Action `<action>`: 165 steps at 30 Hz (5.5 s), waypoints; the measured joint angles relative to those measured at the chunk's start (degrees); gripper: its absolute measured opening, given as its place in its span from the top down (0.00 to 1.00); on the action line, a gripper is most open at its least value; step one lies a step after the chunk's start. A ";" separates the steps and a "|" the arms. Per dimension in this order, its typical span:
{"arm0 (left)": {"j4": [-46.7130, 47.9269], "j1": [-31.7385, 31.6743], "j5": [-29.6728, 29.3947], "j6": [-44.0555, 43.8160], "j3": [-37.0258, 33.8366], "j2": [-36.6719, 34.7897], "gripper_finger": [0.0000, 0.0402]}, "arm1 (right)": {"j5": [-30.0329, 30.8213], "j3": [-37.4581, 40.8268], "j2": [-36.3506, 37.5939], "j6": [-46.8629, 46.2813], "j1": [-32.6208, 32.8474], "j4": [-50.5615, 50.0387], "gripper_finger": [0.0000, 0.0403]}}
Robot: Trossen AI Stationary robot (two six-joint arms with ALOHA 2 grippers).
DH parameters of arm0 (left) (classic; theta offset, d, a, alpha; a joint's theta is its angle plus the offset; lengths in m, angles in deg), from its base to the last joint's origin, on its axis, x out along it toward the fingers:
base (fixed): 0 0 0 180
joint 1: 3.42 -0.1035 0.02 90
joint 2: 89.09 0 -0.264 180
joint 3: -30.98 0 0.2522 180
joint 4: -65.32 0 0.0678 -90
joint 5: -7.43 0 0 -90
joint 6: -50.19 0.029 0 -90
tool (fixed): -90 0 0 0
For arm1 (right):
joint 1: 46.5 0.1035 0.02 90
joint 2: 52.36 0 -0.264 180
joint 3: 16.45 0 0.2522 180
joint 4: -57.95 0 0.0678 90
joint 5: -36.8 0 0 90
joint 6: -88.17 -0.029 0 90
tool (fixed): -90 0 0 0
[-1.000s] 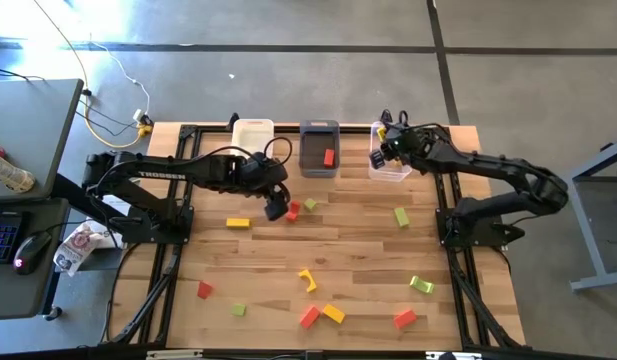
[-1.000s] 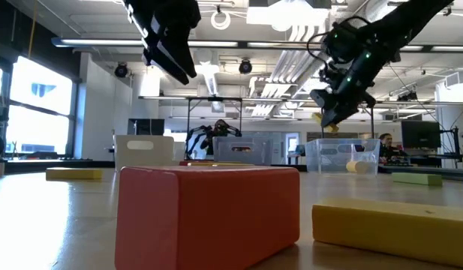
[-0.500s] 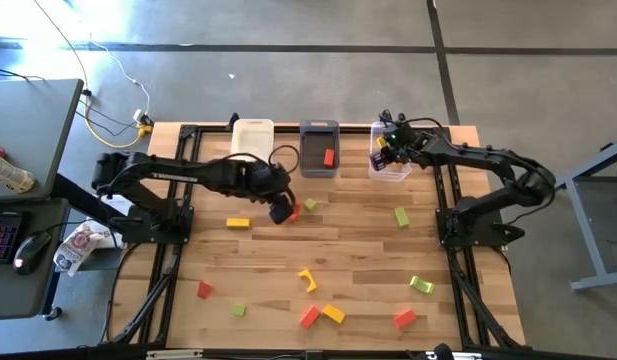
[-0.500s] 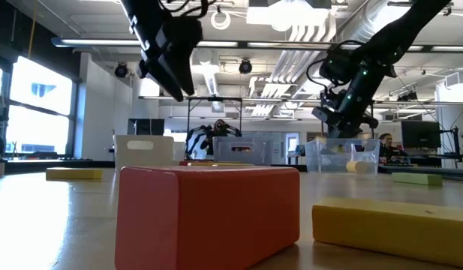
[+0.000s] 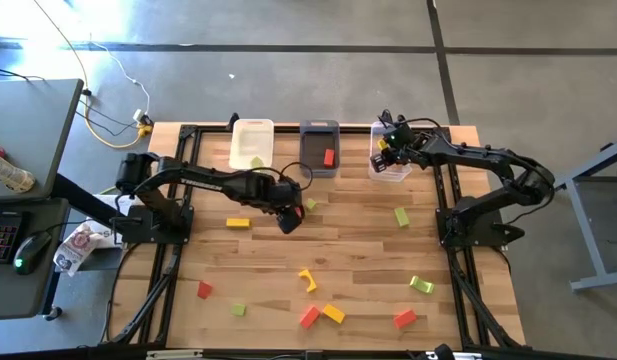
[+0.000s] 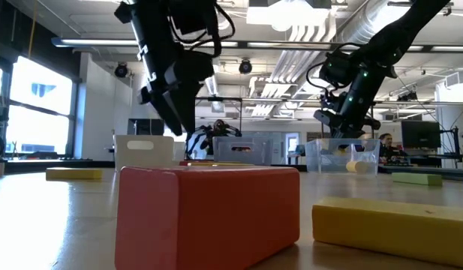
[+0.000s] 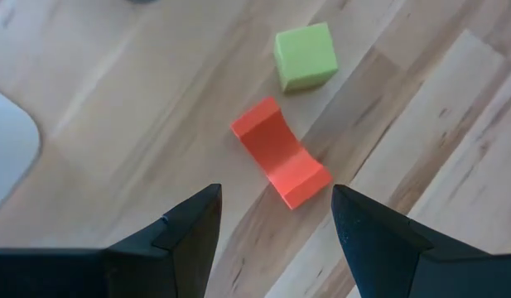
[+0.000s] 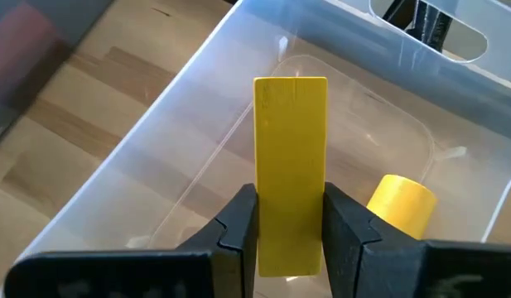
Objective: Sort & place blocks by color
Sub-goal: Put the yellow block into the transparent bin, then put the orange block into the black bin
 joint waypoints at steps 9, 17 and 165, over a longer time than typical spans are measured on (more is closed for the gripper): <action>-0.81 0.04 0.09 -8.39 0.04 3.30 0.46 | -0.26 0.00 0.02 -0.03 0.02 -0.79 0.70; -4.07 0.04 1.82 -11.27 0.04 6.12 0.46 | 0.97 0.00 0.02 -0.03 0.04 -0.85 0.58; -30.37 -23.71 13.63 31.03 0.04 6.84 0.68 | -14.80 -5.86 13.18 -73.43 82.54 -35.60 0.51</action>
